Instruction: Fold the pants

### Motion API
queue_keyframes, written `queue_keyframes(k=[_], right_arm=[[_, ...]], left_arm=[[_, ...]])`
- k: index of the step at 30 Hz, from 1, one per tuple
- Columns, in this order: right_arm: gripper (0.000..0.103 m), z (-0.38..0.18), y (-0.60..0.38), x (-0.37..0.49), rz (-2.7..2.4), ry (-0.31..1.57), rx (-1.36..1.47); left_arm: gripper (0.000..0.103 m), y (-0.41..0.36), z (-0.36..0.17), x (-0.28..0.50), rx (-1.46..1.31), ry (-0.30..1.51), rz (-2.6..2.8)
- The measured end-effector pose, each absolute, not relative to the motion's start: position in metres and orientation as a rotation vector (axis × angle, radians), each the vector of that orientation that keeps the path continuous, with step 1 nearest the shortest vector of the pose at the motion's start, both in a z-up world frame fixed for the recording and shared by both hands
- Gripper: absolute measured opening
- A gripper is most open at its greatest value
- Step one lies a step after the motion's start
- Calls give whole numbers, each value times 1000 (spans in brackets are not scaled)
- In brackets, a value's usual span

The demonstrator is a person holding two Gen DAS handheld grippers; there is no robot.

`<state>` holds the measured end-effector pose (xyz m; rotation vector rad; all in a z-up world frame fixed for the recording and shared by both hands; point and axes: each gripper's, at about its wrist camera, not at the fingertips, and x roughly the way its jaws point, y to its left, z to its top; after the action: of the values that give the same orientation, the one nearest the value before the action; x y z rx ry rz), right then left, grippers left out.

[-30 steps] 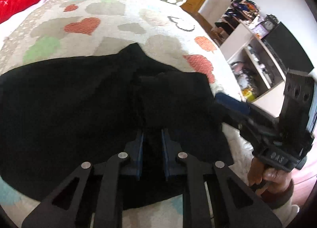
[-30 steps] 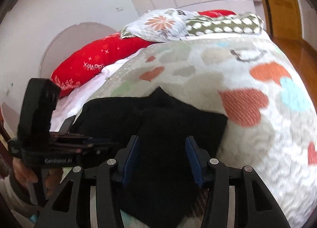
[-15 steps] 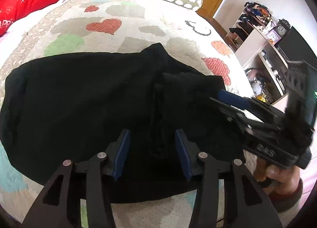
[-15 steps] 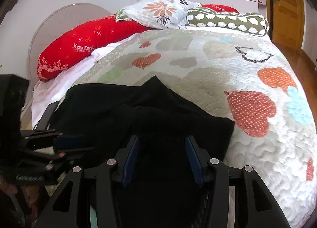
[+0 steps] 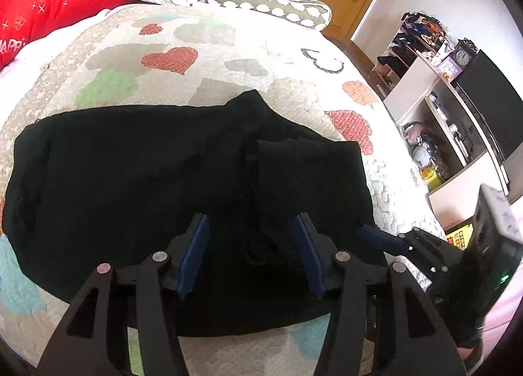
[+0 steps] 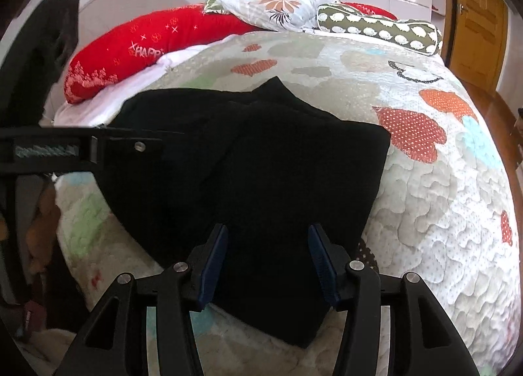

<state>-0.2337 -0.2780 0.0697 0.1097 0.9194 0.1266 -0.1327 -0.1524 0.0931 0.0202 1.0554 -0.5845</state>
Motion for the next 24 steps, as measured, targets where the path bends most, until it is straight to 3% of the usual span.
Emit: queue_keyframes(k=[8,24], right_arm=[[57,98,-313,-215,56,843,169],[57,66,-315,-147,-14,893,123]], left_arm=[[53,-164,84,-130,45,1054,-564],[64,-163,66,-121,36,1073,-548]])
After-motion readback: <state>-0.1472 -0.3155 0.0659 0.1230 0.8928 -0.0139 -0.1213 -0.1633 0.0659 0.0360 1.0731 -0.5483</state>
